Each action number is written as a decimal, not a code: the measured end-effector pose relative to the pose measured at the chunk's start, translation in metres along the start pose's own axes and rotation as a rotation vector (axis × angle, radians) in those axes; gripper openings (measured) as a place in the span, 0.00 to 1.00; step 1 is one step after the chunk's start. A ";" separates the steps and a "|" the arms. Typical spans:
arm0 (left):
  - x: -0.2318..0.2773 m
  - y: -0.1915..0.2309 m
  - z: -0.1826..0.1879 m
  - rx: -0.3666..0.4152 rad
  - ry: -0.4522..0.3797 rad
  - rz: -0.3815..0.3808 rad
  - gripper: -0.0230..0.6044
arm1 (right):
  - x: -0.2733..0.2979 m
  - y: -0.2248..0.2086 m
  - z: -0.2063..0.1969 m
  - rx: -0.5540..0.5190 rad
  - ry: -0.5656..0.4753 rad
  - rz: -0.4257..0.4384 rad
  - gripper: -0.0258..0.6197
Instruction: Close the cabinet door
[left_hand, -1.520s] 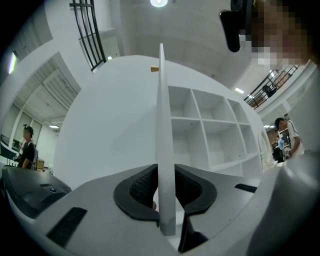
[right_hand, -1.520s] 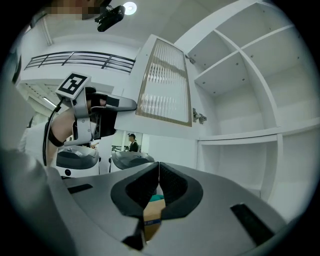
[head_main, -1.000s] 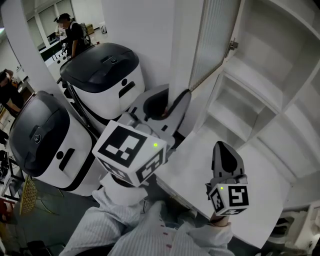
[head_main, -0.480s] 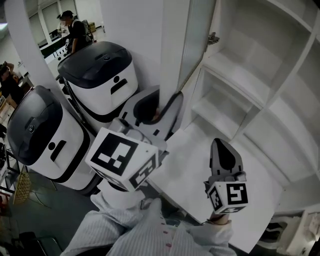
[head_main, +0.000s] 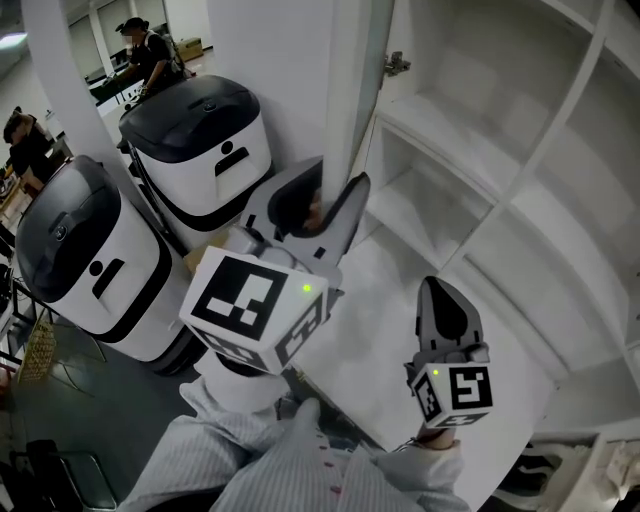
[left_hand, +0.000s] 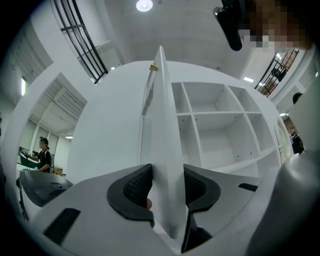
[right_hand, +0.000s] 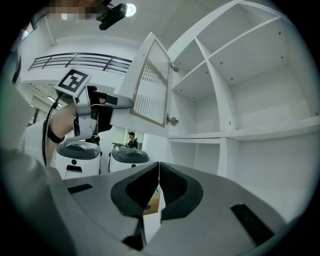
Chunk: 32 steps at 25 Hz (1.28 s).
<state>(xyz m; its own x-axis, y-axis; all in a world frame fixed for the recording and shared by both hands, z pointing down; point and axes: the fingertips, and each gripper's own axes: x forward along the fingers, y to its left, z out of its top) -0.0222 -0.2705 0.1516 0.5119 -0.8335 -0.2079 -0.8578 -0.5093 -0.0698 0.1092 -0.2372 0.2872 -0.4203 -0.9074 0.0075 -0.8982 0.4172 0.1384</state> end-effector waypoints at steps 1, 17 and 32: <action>0.003 -0.005 -0.001 0.006 0.003 0.008 0.27 | -0.003 -0.004 -0.001 0.000 0.001 0.004 0.06; 0.055 -0.087 -0.009 0.110 0.021 0.000 0.42 | -0.041 -0.066 -0.014 0.003 -0.006 0.006 0.06; 0.097 -0.125 -0.018 0.120 0.002 -0.034 0.46 | -0.062 -0.106 -0.039 0.037 0.023 -0.049 0.06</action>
<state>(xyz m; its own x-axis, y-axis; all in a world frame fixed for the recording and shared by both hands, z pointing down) 0.1357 -0.2910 0.1578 0.5408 -0.8166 -0.2018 -0.8394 -0.5082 -0.1929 0.2353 -0.2267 0.3102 -0.3733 -0.9274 0.0240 -0.9219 0.3737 0.1023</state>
